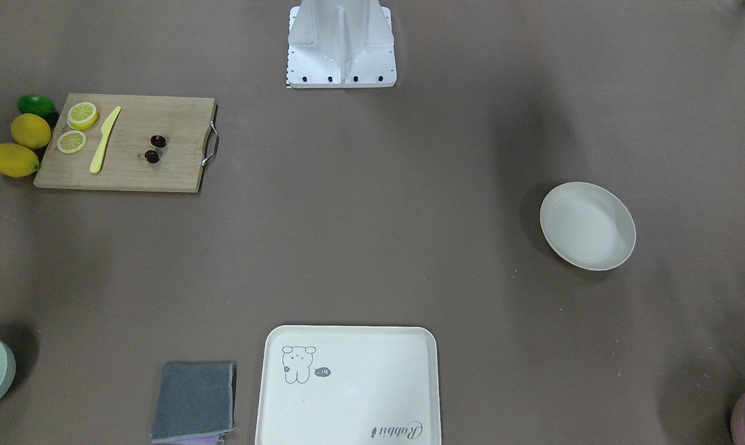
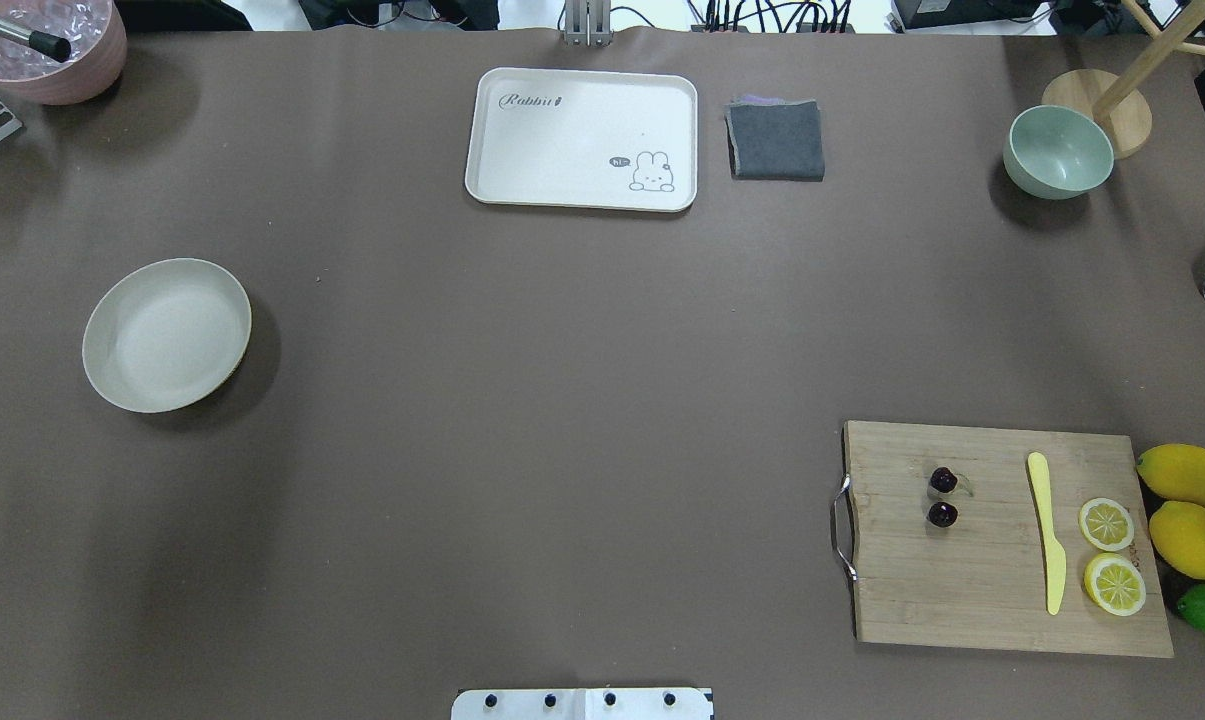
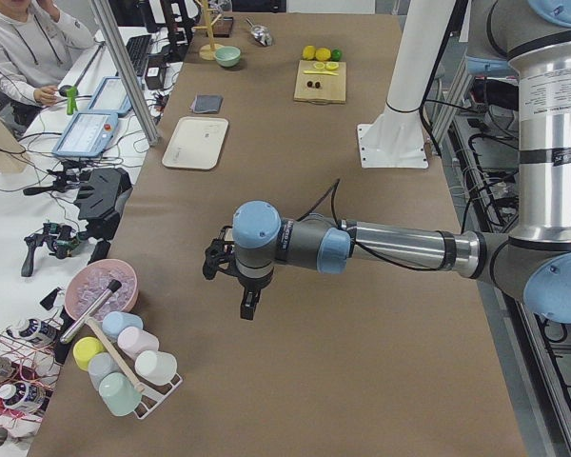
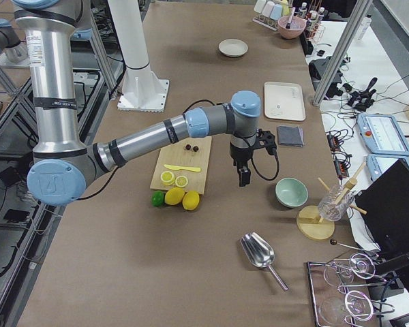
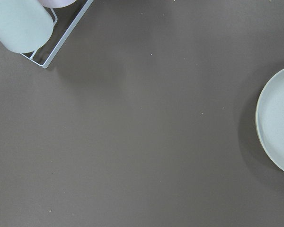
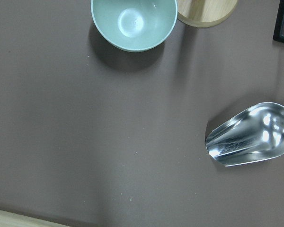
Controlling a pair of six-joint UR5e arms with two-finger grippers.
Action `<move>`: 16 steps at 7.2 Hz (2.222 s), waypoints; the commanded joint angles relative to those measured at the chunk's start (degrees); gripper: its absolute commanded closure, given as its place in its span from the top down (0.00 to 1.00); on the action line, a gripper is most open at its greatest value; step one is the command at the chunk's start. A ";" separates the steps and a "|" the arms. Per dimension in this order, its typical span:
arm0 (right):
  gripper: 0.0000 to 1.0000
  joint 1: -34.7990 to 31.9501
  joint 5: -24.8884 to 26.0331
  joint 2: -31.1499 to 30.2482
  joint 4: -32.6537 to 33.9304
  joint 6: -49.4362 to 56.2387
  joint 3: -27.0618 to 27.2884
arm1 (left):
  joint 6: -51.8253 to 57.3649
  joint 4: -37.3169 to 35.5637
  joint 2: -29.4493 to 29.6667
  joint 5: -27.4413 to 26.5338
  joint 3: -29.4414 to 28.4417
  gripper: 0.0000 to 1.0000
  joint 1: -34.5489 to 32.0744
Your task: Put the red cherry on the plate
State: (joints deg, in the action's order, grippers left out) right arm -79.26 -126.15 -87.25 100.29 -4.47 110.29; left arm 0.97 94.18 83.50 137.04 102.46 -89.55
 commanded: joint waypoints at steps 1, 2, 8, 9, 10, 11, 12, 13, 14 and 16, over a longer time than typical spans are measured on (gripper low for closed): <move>1.00 0.42 0.73 0.24 0.08 -0.53 -0.24 | -0.09 0.04 0.08 -0.11 0.11 0.98 0.07; 1.00 0.42 1.17 0.24 0.08 -0.71 -0.16 | -0.09 -0.05 0.35 -0.11 -0.15 0.98 0.16; 1.00 -0.72 -0.85 -1.16 0.61 -0.89 1.86 | -0.18 -9.69 9.12 0.50 -0.59 0.98 -0.10; 1.00 -0.72 -0.94 -0.99 0.52 -0.89 1.78 | -0.26 -16.24 14.18 0.50 -0.60 0.98 -0.10; 1.00 -0.72 -2.24 -1.17 0.26 -0.97 1.77 | -0.78 -23.36 20.93 0.50 -1.21 0.98 0.68; 1.00 -0.72 -2.95 -1.17 0.17 -0.89 1.77 | -0.88 -27.08 24.74 1.98 -2.87 0.98 2.69; 1.00 -0.72 -2.70 -0.99 0.17 -0.89 1.51 | -3.31 -26.25 24.35 4.09 -2.80 0.98 5.67; 1.00 -0.72 -2.35 -0.56 0.17 -0.89 1.34 | -7.69 -21.98 23.65 4.20 -2.79 0.98 8.66; 1.00 -0.72 -2.61 -1.07 0.17 -0.89 1.33 | -11.21 -14.10 19.90 4.28 -3.66 0.98 12.08; 1.00 -0.72 -2.52 -1.17 0.17 -0.98 1.25 | -21.91 11.85 14.87 3.85 -13.63 0.98 17.71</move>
State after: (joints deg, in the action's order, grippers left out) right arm -79.98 -128.81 -88.35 100.46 -5.42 111.65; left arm -14.48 90.75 101.31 141.15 94.65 -75.65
